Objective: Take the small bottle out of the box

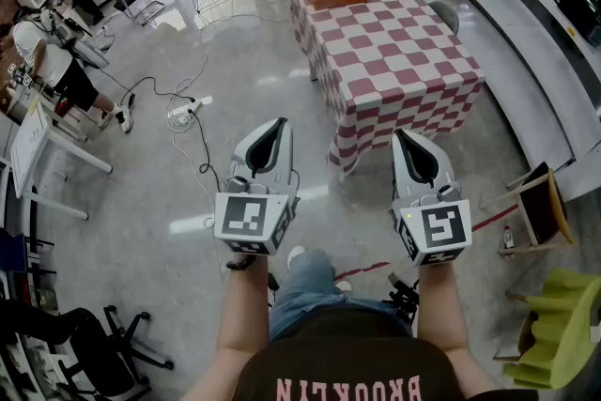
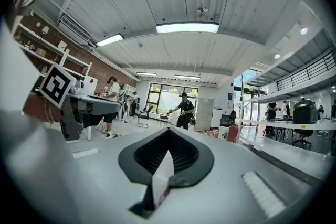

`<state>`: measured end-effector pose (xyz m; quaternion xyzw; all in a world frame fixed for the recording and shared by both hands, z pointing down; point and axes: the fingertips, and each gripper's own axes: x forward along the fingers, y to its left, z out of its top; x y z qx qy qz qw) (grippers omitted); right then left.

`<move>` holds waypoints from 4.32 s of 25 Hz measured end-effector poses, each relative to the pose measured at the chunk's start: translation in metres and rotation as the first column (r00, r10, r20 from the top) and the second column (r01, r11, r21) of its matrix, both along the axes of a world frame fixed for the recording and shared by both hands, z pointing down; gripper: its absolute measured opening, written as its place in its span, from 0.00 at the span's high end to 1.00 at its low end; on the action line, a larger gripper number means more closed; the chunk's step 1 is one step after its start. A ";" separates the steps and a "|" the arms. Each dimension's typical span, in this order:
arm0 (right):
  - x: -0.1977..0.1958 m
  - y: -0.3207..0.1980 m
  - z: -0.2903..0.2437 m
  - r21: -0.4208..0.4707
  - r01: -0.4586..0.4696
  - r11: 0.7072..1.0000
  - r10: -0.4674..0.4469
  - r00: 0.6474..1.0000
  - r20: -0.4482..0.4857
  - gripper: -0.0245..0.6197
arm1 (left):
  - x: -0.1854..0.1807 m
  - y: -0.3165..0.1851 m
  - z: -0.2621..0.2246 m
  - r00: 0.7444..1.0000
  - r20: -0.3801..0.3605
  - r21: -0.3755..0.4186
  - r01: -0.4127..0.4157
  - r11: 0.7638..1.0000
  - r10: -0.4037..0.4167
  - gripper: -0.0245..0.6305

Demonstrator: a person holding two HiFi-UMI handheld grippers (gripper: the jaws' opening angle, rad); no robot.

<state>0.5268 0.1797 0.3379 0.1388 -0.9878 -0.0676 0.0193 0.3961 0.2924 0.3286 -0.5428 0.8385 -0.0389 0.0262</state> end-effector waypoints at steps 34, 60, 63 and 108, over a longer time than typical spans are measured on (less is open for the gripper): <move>-0.411 -0.172 0.009 -0.049 -0.116 0.992 0.117 0.993 0.008 0.96 | -0.422 -0.158 0.007 0.997 -0.038 -0.012 -0.068 0.998 0.067 0.96; -0.648 -0.400 0.032 -0.103 -0.172 0.980 0.169 0.985 -0.037 0.96 | -0.668 -0.383 0.025 0.992 -0.027 -0.075 -0.121 0.990 0.120 0.96; -0.657 -0.416 0.042 -0.139 -0.183 0.973 0.179 0.983 -0.038 0.96 | -0.681 -0.404 0.032 0.989 -0.051 -0.079 -0.144 0.986 0.140 0.96; -0.682 -0.524 0.188 -0.185 -0.642 0.744 0.521 0.731 -0.441 0.74 | -0.729 -0.641 0.145 0.706 -0.329 -0.246 -0.706 0.664 0.627 0.96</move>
